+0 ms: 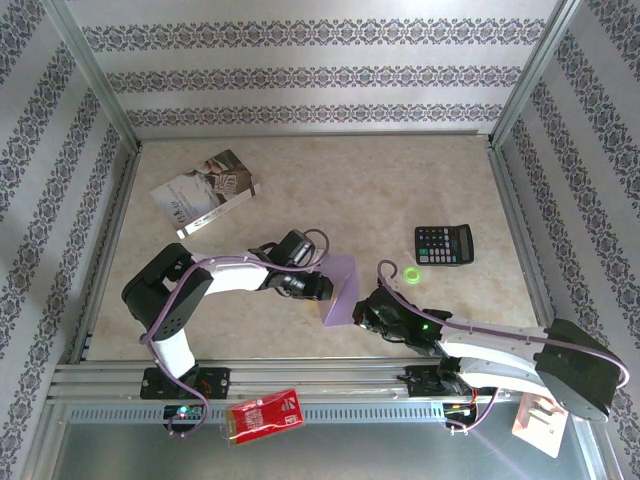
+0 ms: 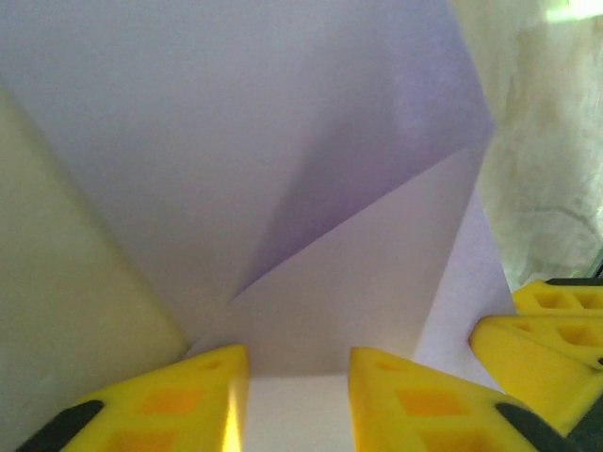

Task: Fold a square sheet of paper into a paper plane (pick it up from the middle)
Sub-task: Turn over the paper at the center of the table.

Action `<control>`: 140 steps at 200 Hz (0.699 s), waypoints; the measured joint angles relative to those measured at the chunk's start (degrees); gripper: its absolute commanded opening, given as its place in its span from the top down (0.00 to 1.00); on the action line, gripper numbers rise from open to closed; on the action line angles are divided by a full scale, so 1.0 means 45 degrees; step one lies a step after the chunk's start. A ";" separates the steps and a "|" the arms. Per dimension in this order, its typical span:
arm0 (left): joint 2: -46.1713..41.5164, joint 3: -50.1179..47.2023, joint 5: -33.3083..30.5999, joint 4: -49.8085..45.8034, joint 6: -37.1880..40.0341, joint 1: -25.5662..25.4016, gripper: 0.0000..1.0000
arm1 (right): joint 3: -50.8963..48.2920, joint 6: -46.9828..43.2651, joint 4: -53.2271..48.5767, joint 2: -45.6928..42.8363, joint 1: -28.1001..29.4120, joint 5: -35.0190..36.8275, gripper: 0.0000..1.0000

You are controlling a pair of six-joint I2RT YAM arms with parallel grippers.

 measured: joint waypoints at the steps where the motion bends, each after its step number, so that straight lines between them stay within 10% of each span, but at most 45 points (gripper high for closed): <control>1: -0.0015 0.0000 -0.0005 -0.0015 -0.0019 0.0000 0.60 | 0.0000 -0.0019 -0.0034 -0.0019 -0.0015 0.0005 1.00; 77: -0.3366 -0.0219 0.0389 0.0194 -0.1370 0.1802 0.44 | 0.4478 -0.5882 -0.6844 -0.1768 -0.3327 -0.0753 1.00; 140: -0.5076 -0.1817 -0.0427 -0.0831 -0.1554 0.4007 0.45 | 0.8170 -0.8378 -0.9360 0.3381 0.0500 0.0529 1.00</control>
